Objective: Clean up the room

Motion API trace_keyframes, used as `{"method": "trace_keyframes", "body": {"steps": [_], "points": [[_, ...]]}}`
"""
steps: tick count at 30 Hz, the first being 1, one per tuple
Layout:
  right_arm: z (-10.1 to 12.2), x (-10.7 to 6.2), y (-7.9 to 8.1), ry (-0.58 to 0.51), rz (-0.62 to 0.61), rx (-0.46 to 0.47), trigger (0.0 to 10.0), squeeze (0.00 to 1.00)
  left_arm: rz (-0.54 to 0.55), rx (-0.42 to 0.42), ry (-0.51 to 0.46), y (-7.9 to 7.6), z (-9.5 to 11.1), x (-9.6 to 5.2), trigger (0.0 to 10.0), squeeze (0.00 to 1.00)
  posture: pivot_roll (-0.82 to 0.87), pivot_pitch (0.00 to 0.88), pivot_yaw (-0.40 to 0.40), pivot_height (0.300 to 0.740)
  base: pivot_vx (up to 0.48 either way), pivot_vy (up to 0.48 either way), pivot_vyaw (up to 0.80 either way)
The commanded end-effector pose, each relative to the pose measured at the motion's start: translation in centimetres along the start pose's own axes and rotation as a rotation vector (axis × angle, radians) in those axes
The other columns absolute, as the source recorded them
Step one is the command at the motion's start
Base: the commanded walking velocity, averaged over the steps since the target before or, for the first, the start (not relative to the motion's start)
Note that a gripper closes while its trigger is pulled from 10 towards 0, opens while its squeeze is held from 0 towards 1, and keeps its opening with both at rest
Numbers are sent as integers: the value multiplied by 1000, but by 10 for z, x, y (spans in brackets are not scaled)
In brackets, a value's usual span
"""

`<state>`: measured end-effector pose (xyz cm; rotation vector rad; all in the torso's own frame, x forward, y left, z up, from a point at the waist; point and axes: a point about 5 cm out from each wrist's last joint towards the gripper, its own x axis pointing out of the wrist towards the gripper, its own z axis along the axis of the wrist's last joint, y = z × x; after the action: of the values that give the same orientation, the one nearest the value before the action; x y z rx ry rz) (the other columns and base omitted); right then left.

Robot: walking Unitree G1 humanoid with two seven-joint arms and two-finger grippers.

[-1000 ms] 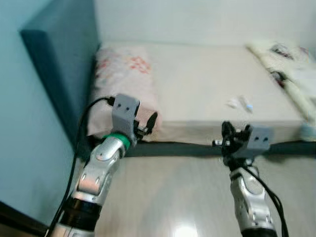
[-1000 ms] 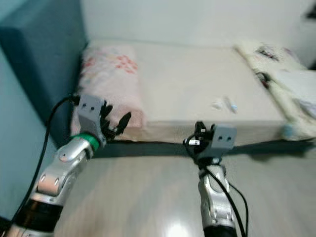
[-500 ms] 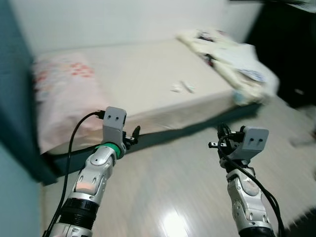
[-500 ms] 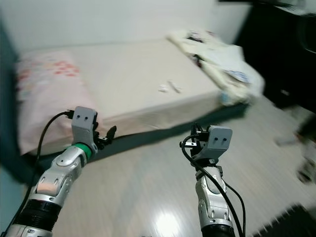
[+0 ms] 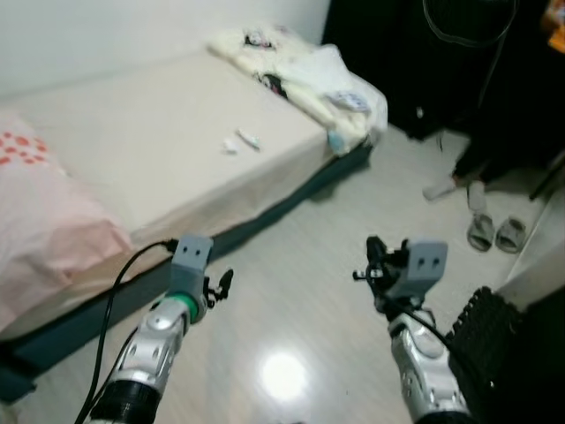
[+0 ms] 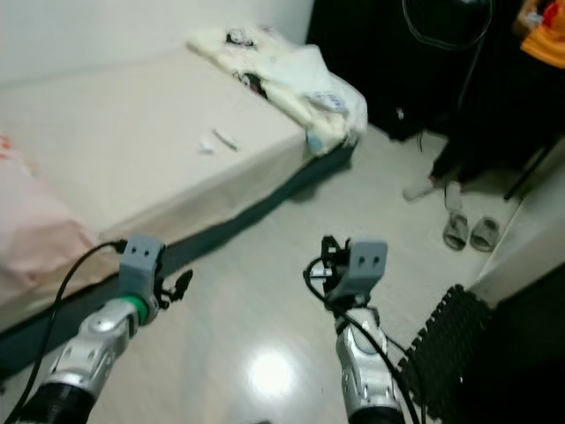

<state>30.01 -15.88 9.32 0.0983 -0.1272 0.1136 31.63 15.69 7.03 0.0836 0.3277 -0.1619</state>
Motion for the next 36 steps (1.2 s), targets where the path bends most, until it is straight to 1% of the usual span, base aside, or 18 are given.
{"method": "trace_keyframes", "body": {"steps": [1, 12, 16, 17, 20, 24, 25, 28, 30, 33, 36], "points": [[0, 0, -5, -7, -7, -7, 10000, 0, -14, 11, -7, -4, -2, 0, 10000, 0, 31, 23, -13, 729, 0, 0, -775], [0, 0, -7, -10, -6, -13, 10000, 0, -17, 18, -17, -5, -3, 4, 10000, 0, 31, 23, -13, 729, 0, 0, -777], [-18, -7, -8, 59, -7, -16, 10000, 0, 2, 105, 29, -2, -24, 2, 10000, 0, 31, 23, -13, 729, 0, 0, -780], [-18, -7, -8, 59, -7, -16, 10000, 0, 2, 105, 29, -2, -24, 2, 10000, 0, 31, 23, -13, 729, 0, 0, -781], [-32, -14, -8, 115, -13, -4, 10000, 0, 18, 103, 69, -1, -36, 0, 10000, 0, 48, 30, -16, 729, 0, 0, -785], [-38, -18, -7, 135, -12, -1, 10000, 0, 20, 104, 79, -2, -39, -2, 10000, 0, 55, 35, -13, 729, 0, 0, -788], [-41, -20, -4, 147, -2, 1, 10000, 0, 18, 114, 83, -2, -42, -3, 10000, 0, 62, 35, -15, 729, 0, 0, -788], [-41, -18, 0, 148, 18, -4, 10000, 0, 22, 123, 74, -2, -43, -4, 10000, 0, 65, 32, -19, 729, 0, 0, -788], [-41, -18, 0, 148, 18, -4, 10000, 0, 22, 123, 74, -2, -43, -4, 10000, 0, 65, 32, -19, 729, 0, 0, -788], [-35, -10, -1, 122, 28, -10, 10000, 0, 44, 121, 22, -2, -36, -2, 10000, 0, 68, 30, -28, 729, 0, 0, -788], [-30, -5, -5, 96, 14, -10, 10000, 0, 30, 149, -26, -6, -25, 0, 10000, 0, 68, 30, -28, 729, 0, 0, -788]]}}
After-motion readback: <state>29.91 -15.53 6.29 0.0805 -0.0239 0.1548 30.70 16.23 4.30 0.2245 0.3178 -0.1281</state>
